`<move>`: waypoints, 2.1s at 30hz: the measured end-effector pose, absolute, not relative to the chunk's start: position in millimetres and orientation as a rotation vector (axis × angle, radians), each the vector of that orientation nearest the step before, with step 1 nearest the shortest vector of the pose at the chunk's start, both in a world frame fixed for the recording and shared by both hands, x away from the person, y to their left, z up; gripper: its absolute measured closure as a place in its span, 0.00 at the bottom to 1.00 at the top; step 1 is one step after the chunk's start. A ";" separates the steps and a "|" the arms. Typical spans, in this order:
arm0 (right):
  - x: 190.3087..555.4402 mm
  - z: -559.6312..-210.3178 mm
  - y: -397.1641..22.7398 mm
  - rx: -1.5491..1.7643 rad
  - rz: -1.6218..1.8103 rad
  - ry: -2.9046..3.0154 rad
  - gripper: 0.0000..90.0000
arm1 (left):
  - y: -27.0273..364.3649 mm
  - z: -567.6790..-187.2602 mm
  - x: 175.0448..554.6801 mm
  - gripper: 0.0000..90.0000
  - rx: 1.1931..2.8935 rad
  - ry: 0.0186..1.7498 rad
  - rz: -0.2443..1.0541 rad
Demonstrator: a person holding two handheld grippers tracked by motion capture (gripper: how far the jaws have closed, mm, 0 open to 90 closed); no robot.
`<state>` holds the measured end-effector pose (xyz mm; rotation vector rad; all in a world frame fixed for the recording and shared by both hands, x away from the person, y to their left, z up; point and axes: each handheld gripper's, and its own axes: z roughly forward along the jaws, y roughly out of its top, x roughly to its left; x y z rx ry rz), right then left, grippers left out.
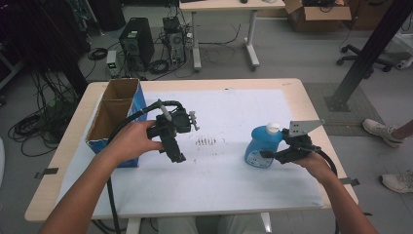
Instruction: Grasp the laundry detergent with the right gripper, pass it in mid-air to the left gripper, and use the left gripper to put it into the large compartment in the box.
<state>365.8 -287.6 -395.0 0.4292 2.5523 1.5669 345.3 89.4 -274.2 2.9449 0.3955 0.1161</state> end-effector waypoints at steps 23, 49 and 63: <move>363.7 -385.7 -290.4 0.399 1.593 2.520 0.49 | 91.8 -270.0 344.1 0.07 2.923 0.416 0.119; 345.3 -331.4 -299.3 0.355 1.550 2.552 0.49 | 68.7 -227.7 334.3 0.06 2.897 0.340 0.159; 337.3 -307.1 -285.4 0.287 1.568 2.562 0.50 | 48.8 -198.8 327.2 0.06 2.878 0.277 0.167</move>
